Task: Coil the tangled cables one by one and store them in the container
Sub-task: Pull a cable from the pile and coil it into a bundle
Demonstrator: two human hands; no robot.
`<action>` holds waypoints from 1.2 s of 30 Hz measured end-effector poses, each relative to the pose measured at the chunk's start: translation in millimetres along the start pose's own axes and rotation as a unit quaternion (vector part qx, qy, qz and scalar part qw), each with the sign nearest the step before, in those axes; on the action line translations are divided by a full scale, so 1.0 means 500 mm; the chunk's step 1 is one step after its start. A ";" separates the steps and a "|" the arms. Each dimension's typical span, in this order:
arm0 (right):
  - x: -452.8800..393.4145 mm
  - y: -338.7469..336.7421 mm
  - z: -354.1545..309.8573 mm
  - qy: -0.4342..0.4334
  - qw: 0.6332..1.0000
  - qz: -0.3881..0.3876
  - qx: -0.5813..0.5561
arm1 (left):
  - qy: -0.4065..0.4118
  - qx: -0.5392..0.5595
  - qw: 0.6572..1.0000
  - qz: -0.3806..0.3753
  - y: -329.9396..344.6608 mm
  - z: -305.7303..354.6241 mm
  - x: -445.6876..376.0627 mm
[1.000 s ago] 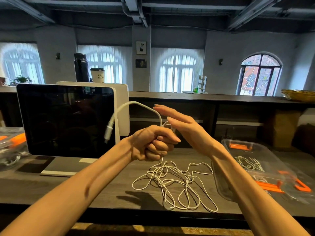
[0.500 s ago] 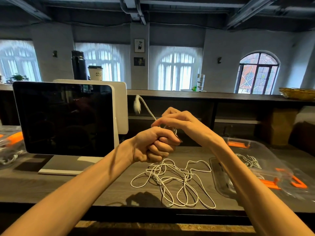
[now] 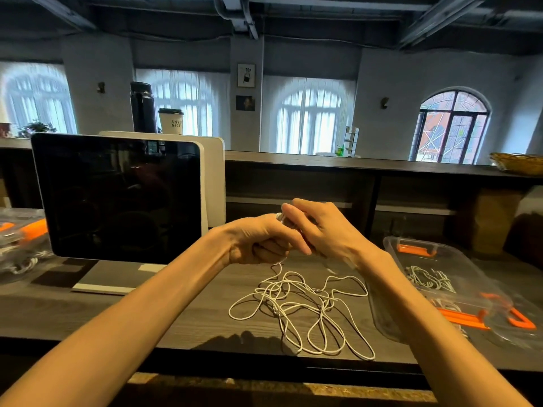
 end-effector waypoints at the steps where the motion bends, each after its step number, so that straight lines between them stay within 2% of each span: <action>1: 0.001 0.003 0.003 0.001 1.000 0.003 0.008 | -0.001 -0.017 1.000 0.003 0.000 0.001 0.000; 5: 0.006 -0.002 0.009 0.001 0.999 0.047 -0.007 | 0.032 -0.003 0.999 0.036 -0.010 0.001 0.003; 10: 0.013 -0.009 0.000 0.022 0.991 0.111 -0.068 | 0.062 0.138 0.987 0.047 -0.019 -0.003 0.003; 14: 0.018 0.005 -0.001 0.040 0.988 0.060 -0.138 | 0.105 0.219 0.967 0.077 -0.040 0.000 0.001; 16: 0.019 0.011 0.001 0.038 0.994 0.051 -0.085 | 0.105 0.248 0.958 0.099 -0.058 -0.001 -0.001; 17: 0.019 0.016 0.000 0.025 0.998 0.049 -0.018 | 0.094 0.219 0.964 0.121 -0.068 -0.004 -0.004; 19: 0.022 0.032 -0.015 -0.012 0.993 0.024 0.114 | 0.079 0.039 0.973 0.212 -0.086 -0.007 -0.013; 20: 0.025 0.039 -0.024 -0.028 0.987 0.006 0.156 | 0.085 -0.082 0.957 0.265 -0.091 -0.001 -0.014; 22: 0.027 0.044 -0.043 -0.059 0.977 -0.031 0.200 | 0.117 -0.269 0.893 0.341 -0.093 0.014 -0.014; 24: 0.028 0.045 -0.059 -0.092 0.963 -0.062 0.246 | 0.137 -0.348 0.854 0.362 -0.094 0.014 -0.018; 25: 0.029 0.049 -0.066 -0.106 0.956 -0.075 0.261 | 0.136 -0.365 0.850 0.355 -0.098 0.008 -0.020; 27: 0.031 0.049 -0.079 -0.128 0.953 -0.072 0.265 | 0.139 -0.340 0.876 0.312 -0.107 -0.005 -0.023; 30: 0.023 0.005 -0.095 -0.139 0.967 0.001 0.212 | 0.140 -0.266 0.917 0.261 -0.094 -0.007 -0.012; 33: 0.006 -0.040 -0.090 -0.142 0.976 0.064 0.150 | 0.105 -0.147 0.963 0.201 -0.048 0.002 0.009; 36: -0.001 -0.050 -0.065 -0.076 0.995 0.063 0.022 | 0.095 -0.037 0.986 0.130 -0.022 0.011 0.021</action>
Point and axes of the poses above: each hand's wrist, its own x-axis away from the middle knuckle, its own y-axis out of the palm, z = x × y, the point moved 6 cm from there along -x, towards the middle knuckle, and after that the axes turned 7 degrees about -x, right-handed, at the moved point
